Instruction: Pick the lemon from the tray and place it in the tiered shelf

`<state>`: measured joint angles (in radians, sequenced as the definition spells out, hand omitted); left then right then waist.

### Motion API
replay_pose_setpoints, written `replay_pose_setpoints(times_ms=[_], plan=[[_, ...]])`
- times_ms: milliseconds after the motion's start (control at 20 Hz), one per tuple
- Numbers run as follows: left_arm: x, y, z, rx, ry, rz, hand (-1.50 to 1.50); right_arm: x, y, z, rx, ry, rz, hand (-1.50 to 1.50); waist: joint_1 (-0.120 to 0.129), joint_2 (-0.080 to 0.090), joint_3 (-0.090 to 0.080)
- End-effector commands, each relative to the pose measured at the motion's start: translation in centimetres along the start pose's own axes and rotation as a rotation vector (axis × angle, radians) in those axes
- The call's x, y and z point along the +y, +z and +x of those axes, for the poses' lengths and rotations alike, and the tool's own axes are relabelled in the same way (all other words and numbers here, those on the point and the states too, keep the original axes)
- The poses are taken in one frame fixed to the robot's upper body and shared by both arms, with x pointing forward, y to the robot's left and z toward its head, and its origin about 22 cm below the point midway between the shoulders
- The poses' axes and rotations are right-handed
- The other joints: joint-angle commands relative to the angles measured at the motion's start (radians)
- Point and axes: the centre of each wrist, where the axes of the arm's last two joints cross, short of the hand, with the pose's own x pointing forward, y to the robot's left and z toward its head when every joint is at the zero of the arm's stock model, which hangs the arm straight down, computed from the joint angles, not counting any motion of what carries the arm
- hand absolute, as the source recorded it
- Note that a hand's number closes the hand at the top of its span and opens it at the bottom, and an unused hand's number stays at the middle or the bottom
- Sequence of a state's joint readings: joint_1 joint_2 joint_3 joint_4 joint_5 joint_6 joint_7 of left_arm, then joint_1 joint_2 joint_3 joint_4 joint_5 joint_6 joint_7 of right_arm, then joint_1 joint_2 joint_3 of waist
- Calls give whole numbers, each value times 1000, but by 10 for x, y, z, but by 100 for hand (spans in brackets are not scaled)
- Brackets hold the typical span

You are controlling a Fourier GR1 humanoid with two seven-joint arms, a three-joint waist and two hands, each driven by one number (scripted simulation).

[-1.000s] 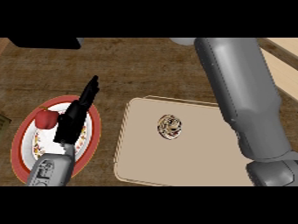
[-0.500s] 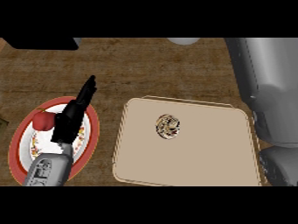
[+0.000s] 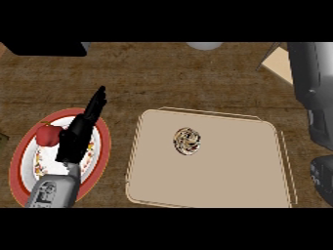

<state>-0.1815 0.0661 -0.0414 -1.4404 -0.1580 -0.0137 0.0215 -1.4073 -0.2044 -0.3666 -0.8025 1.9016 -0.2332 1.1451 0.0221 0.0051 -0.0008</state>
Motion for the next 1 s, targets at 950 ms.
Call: replay_pose_setpoints(times_ms=[950], plan=[[-2,-2,6,-25,7,-2,0,46,-75,-63,83,-139,-162,150,13,10,4]])
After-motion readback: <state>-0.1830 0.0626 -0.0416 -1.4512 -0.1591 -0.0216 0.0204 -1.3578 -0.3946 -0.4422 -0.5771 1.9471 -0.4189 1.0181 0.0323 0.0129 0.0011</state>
